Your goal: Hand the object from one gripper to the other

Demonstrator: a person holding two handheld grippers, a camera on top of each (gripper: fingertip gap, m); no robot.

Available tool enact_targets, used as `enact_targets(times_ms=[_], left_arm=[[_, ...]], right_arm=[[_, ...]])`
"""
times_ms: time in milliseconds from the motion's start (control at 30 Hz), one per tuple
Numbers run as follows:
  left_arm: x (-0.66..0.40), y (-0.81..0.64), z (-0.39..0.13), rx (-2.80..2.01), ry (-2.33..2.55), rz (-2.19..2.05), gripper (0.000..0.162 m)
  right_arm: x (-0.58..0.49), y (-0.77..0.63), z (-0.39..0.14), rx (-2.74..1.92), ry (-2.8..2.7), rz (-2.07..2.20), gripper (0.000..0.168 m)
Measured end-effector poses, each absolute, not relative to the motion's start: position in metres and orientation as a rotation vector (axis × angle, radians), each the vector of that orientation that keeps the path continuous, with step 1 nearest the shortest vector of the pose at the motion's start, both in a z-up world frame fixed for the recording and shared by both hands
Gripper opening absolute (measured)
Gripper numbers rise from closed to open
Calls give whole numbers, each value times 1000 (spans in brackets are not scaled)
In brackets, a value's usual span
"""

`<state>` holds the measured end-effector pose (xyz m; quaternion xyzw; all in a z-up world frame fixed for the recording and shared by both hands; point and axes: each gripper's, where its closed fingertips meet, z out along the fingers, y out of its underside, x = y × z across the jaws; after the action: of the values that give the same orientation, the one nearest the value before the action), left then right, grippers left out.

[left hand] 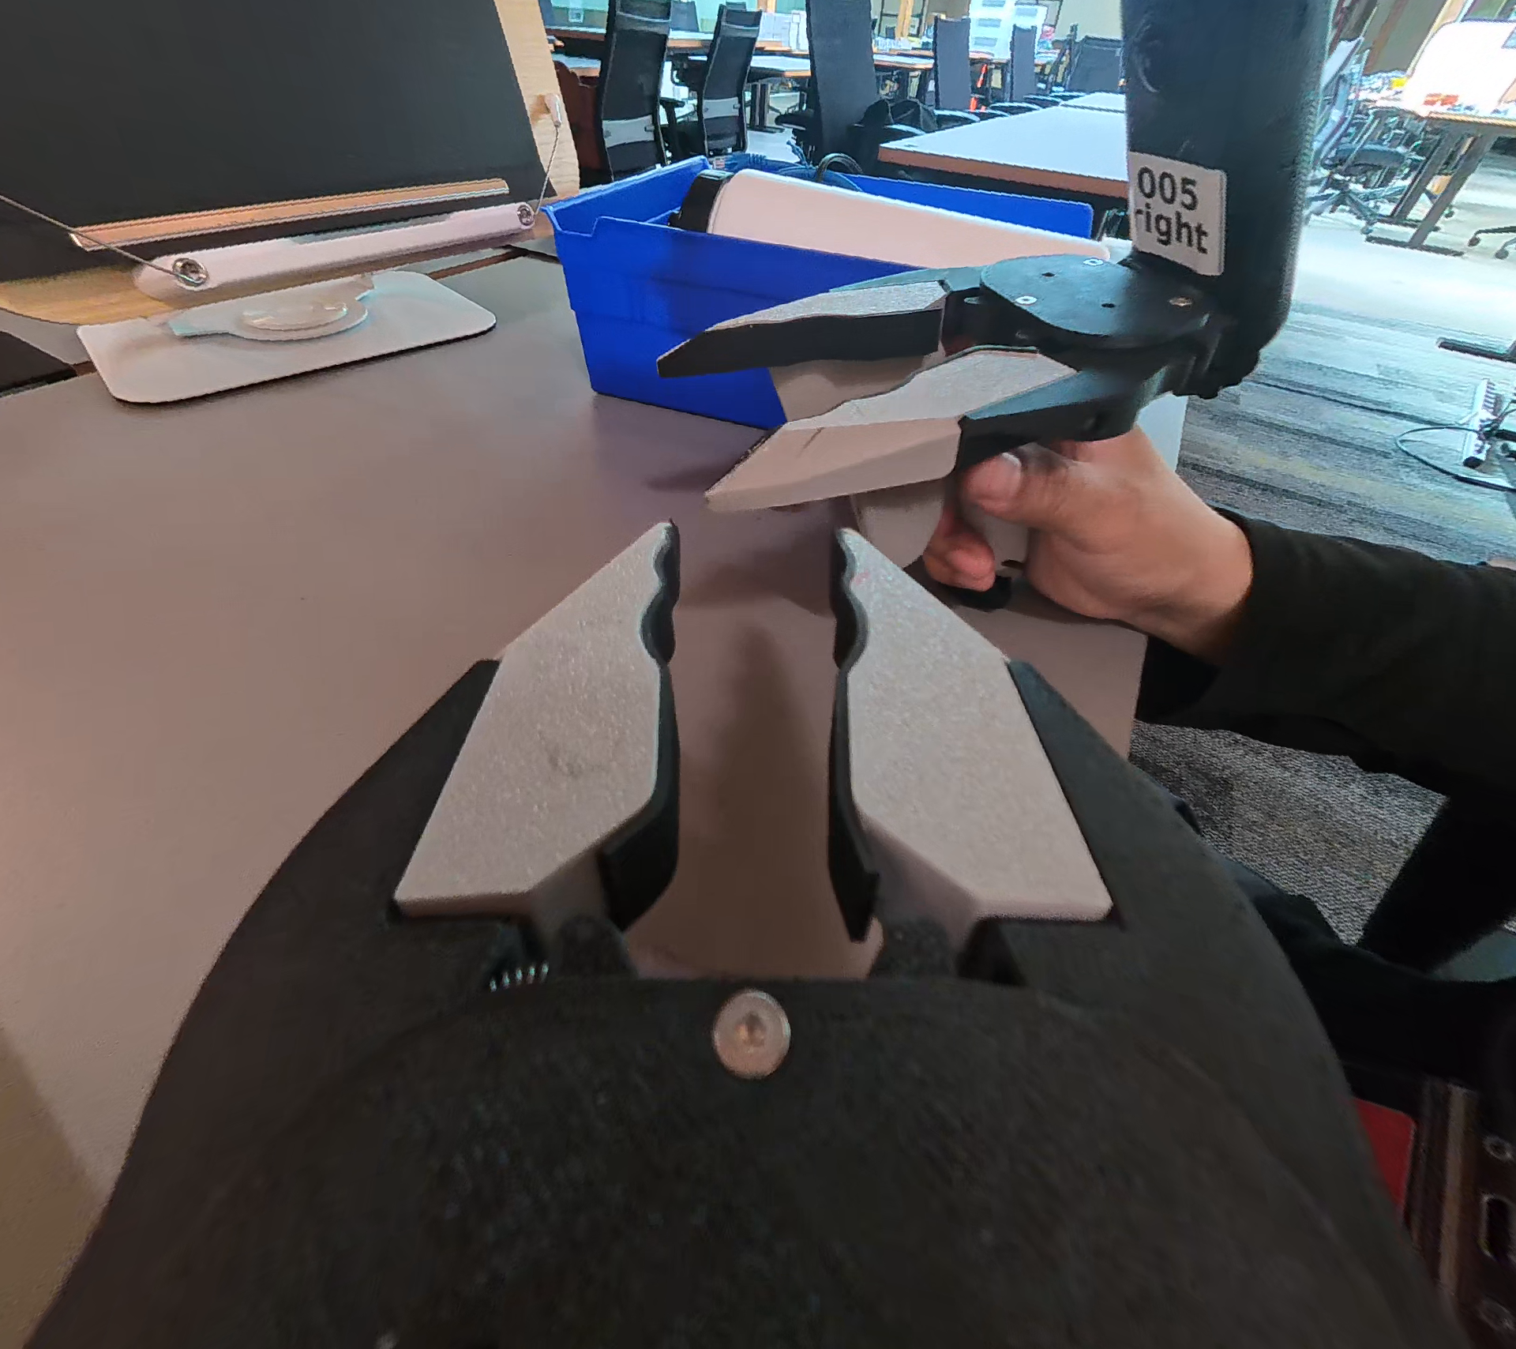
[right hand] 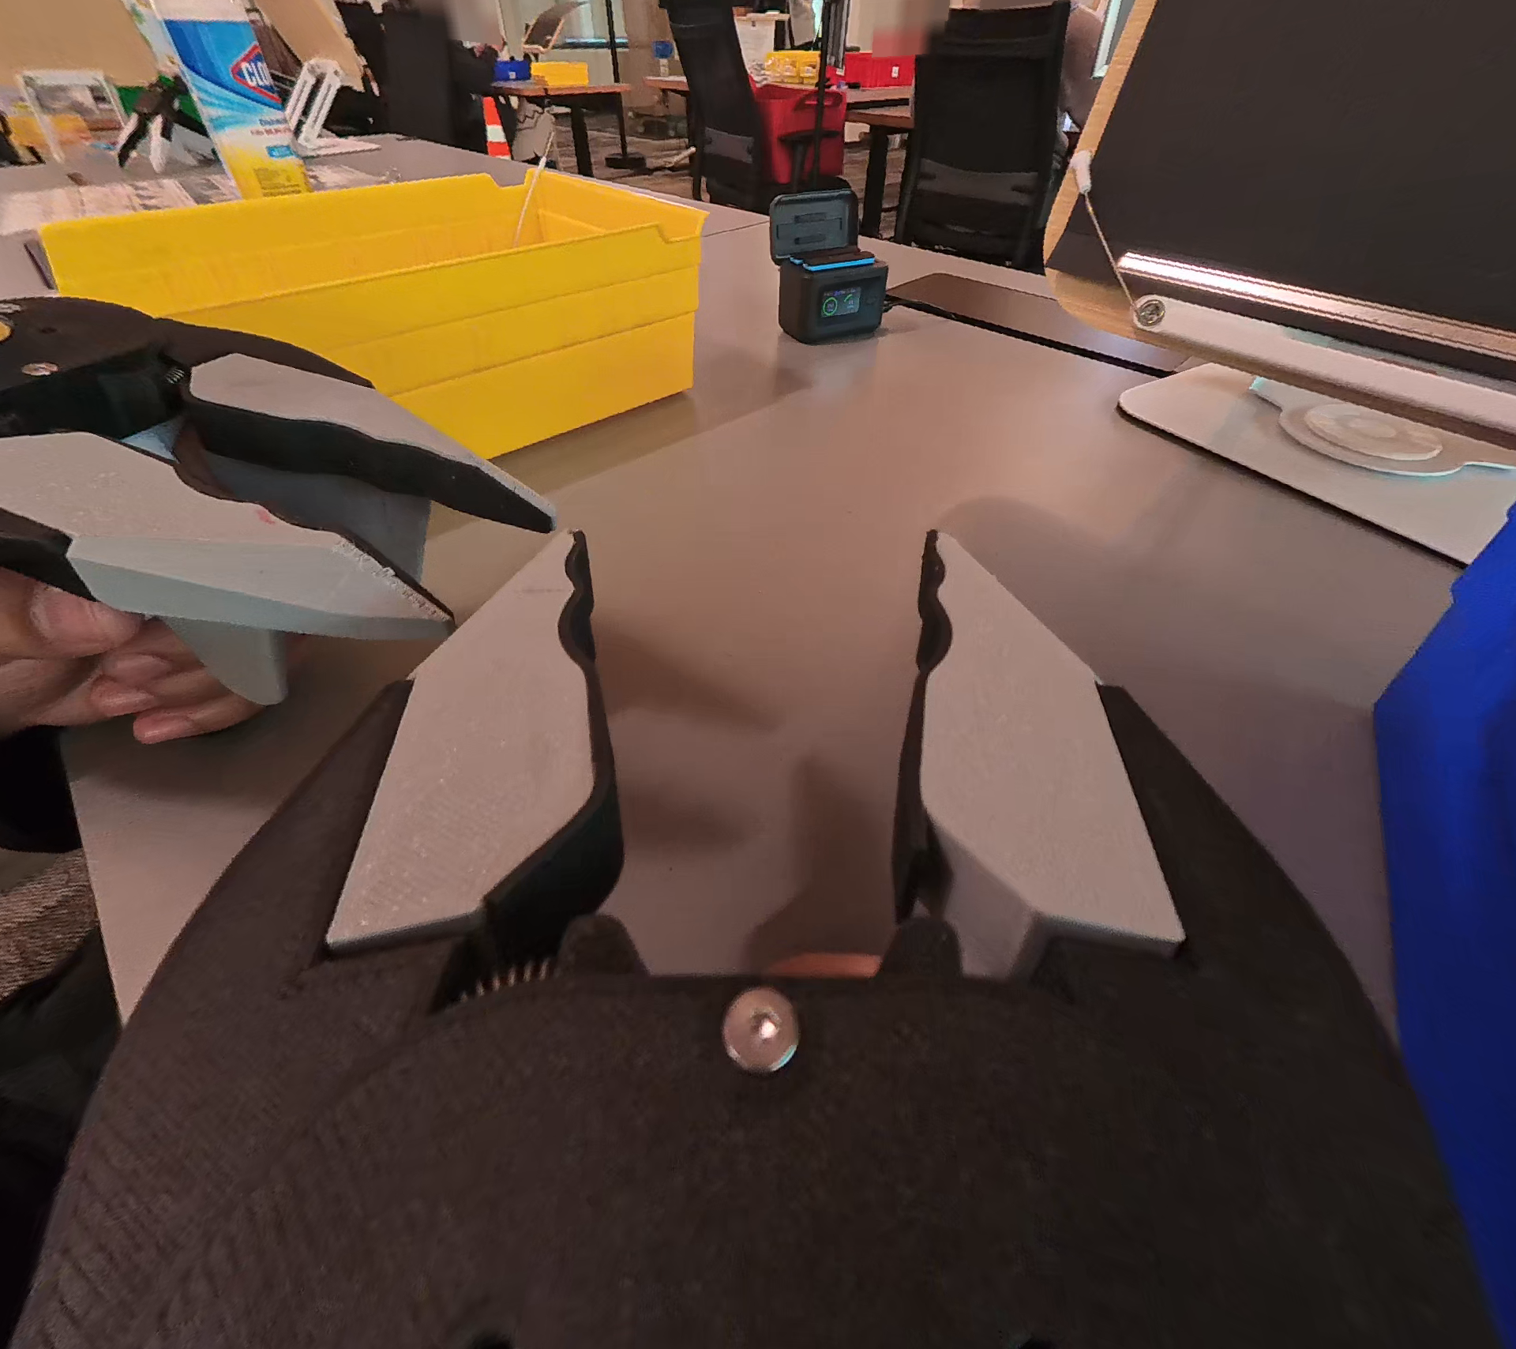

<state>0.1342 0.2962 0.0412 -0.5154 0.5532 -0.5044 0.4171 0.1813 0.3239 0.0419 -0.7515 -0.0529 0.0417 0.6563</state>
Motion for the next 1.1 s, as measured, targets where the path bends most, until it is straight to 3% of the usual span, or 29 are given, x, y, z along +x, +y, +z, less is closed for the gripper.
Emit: enact_targets(times_ms=[700, 1100], left_arm=[[133, 294, 43, -1274, 1393, -1276, 33], [134, 319, 22, -1492, 1339, -1102, 30]], right_arm=[[179, 324, 41, -1709, -130, 73, 78], [171, 330, 28, -1798, -175, 139, 73]])
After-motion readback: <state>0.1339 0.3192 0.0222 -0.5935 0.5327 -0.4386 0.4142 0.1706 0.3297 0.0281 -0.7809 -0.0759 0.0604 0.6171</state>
